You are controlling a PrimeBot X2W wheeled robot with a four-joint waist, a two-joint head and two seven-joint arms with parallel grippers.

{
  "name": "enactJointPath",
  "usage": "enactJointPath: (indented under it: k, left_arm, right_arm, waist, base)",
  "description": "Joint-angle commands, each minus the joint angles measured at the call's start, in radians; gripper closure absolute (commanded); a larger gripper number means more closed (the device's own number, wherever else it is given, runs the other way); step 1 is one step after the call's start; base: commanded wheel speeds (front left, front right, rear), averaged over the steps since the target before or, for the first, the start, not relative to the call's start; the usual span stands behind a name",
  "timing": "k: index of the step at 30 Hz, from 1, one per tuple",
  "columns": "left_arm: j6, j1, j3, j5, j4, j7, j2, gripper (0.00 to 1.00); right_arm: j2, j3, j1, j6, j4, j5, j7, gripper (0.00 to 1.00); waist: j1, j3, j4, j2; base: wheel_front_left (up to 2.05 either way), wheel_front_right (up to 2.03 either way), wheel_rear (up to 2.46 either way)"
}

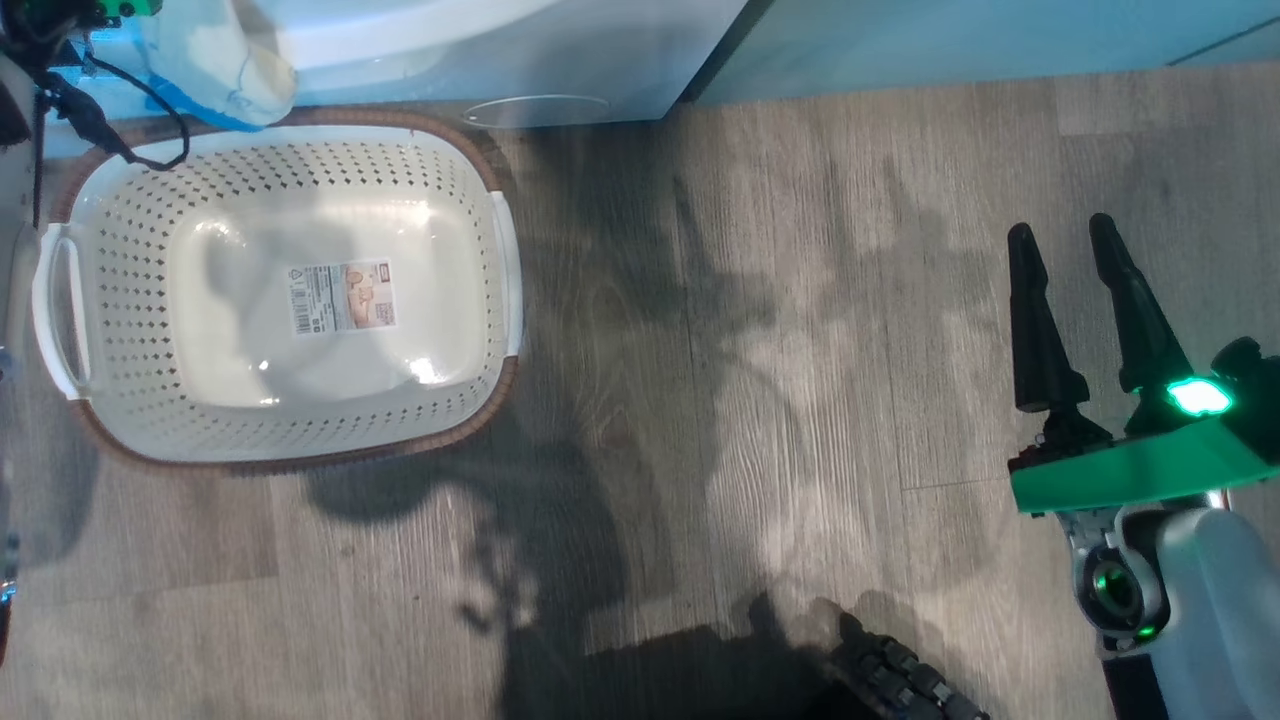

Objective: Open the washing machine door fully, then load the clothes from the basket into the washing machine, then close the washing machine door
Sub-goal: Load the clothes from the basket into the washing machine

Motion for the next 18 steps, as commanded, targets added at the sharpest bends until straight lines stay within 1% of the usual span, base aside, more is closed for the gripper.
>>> enactJointPath:
  k: [1, 5, 9, 18]
  left_arm:
    - [-0.003, -0.006, 0.003, -0.005, -0.027, -0.014, 0.042, 1.0]
    - [-0.005, -0.034, 0.001, -0.029, -0.051, -0.098, 0.053, 1.0]
    - [-0.005, -0.081, 0.008, -0.038, -0.062, -0.211, 0.064, 1.0]
    - [-0.005, -0.219, 0.017, -0.024, -0.023, -0.469, 0.068, 1.0]
  right_arm:
    - [0.0, 0.017, -0.001, 0.0, -0.026, 0.005, -0.009, 0.0]
    - [0.0, 0.021, -0.002, 0.0, -0.027, 0.006, -0.009, 0.0]
    - [0.0, 0.026, -0.008, 0.0, -0.03, 0.009, -0.009, 0.0]
    - [0.0, 0.038, -0.032, 0.0, -0.037, 0.019, -0.009, 0.0]
  waist:
    - [0.0, 0.002, -0.002, 0.0]
    - [0.0, 0.01, -0.006, 0.0]
    - [0.0, 0.026, -0.01, 0.0]
    - [0.0, 0.082, -0.031, 0.0]
  base:
    - [0.0, 0.0, 0.0]
    - [0.0, 0.0, 0.0]
    - [0.0, 0.0, 0.0]
    - [0.0, 0.0, 0.0]
